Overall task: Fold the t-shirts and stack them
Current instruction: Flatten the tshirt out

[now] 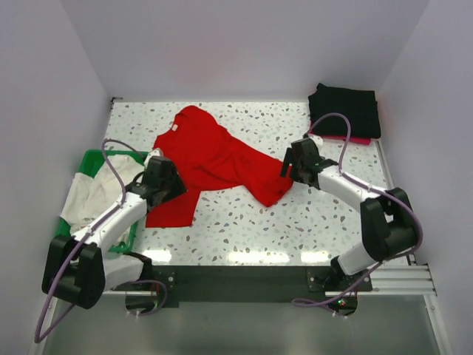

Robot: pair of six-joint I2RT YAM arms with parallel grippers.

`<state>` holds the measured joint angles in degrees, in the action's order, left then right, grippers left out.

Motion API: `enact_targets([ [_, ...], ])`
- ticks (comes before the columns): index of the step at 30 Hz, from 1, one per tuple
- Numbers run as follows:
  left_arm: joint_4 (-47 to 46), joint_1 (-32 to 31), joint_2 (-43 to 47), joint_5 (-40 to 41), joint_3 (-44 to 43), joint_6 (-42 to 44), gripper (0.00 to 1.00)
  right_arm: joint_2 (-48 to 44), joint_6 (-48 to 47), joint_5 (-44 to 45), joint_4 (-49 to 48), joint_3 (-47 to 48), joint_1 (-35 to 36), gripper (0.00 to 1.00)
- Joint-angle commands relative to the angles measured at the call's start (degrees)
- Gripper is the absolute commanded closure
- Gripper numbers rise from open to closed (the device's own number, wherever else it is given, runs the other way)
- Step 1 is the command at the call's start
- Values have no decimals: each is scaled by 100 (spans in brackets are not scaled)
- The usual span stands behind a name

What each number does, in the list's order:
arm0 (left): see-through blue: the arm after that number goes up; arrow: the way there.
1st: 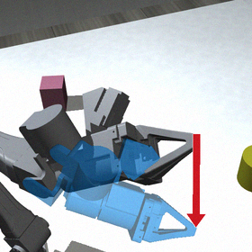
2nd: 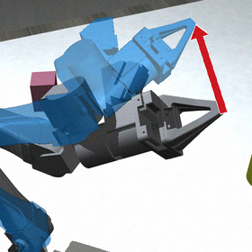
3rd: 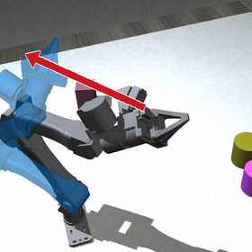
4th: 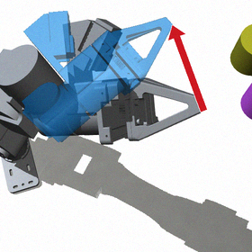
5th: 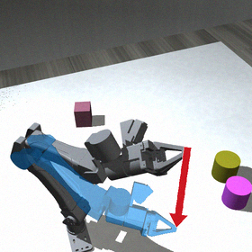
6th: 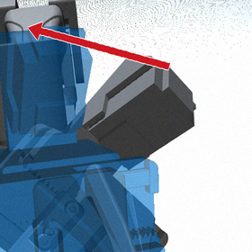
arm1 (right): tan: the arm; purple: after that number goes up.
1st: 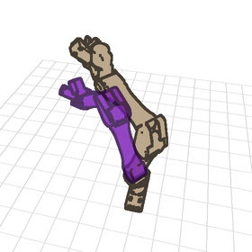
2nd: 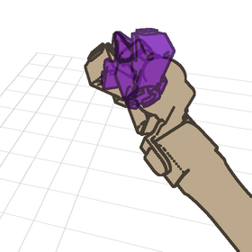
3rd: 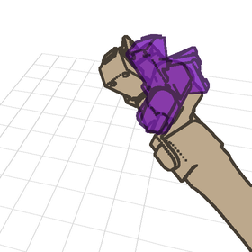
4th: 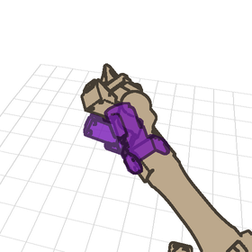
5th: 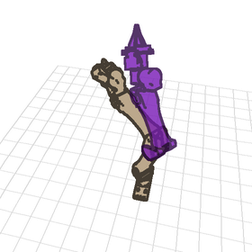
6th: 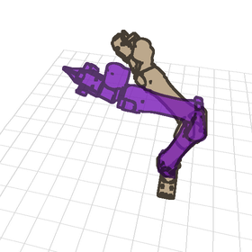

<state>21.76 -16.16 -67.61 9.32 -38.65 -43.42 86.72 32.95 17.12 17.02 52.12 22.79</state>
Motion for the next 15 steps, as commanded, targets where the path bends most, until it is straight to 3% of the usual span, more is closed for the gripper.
enact_targets([
  [1,-418,-203,-41,246,165,-272,43,562,203,169,-611,517,-301,19],
  [9,-550,-273,-191,430,692,-422,50,1706,274,-60,-647,1406,-354,34],
  [12,-567,-282,-261,491,815,-474,53,1910,247,-60,-594,1556,-363,47],
  [15,-594,-291,-331,562,930,-510,63,1998,186,-78,-568,1678,-406,67],
])
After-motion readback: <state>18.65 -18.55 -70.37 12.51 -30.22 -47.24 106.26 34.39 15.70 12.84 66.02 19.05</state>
